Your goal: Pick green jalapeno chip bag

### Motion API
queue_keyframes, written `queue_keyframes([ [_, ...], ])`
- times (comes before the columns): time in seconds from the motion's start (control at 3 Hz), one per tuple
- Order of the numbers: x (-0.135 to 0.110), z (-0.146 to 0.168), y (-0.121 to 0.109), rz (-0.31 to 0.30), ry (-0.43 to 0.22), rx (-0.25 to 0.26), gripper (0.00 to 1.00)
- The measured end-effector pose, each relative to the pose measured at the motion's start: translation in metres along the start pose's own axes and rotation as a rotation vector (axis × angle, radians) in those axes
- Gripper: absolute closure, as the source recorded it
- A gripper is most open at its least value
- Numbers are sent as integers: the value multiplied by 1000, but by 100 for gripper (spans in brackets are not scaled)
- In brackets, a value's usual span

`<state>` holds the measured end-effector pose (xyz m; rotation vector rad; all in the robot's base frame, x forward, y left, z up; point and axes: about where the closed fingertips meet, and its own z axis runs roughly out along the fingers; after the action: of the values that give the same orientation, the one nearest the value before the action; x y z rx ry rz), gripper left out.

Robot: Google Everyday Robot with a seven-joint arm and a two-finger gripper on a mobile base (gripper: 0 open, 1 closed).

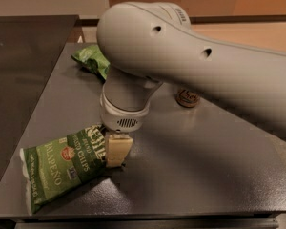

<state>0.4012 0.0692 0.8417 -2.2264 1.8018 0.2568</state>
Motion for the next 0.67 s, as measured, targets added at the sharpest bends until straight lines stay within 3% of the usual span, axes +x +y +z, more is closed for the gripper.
queue_keyframes([
  [0.67,1,-30,-3,22,-65,32,88],
])
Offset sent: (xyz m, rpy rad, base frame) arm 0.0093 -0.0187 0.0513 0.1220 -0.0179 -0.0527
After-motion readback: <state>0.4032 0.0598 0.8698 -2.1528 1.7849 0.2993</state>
